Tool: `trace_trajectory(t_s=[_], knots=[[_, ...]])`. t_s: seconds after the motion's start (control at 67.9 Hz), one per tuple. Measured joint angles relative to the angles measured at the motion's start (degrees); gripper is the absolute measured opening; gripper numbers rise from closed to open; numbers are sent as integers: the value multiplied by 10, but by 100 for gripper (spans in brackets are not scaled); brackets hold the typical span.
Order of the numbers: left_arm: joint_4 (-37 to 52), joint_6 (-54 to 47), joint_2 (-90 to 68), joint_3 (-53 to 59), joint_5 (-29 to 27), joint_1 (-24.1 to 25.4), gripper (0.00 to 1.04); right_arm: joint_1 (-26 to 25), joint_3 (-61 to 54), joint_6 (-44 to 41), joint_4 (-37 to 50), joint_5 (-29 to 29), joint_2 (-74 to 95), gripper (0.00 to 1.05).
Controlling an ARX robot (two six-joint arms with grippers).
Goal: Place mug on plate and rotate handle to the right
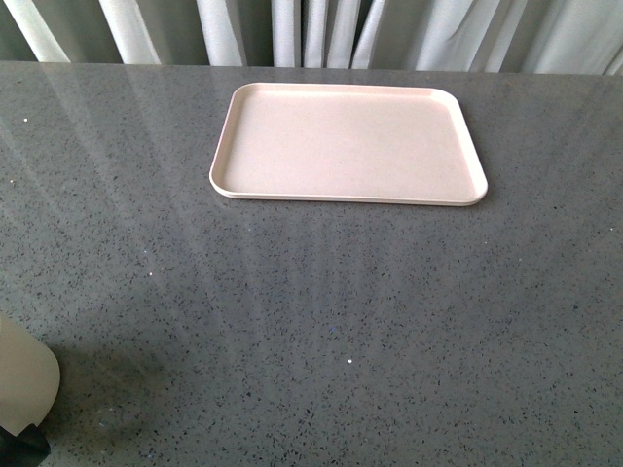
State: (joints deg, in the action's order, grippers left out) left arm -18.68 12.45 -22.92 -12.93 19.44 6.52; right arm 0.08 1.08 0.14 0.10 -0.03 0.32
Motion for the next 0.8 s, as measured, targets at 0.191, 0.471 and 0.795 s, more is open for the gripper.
trace_trajectory(t_s=[0.191, 0.471, 0.795], knots=[[23, -29, -142, -61, -4, 44, 95, 0, 0, 0, 0, 0, 0, 96], [60, -73, -272, -82, -50, 40, 95, 0, 0, 0, 0, 0, 0, 96], [93, -106, -346, -80, -73, 51, 95, 0, 0, 0, 0, 0, 0, 96]])
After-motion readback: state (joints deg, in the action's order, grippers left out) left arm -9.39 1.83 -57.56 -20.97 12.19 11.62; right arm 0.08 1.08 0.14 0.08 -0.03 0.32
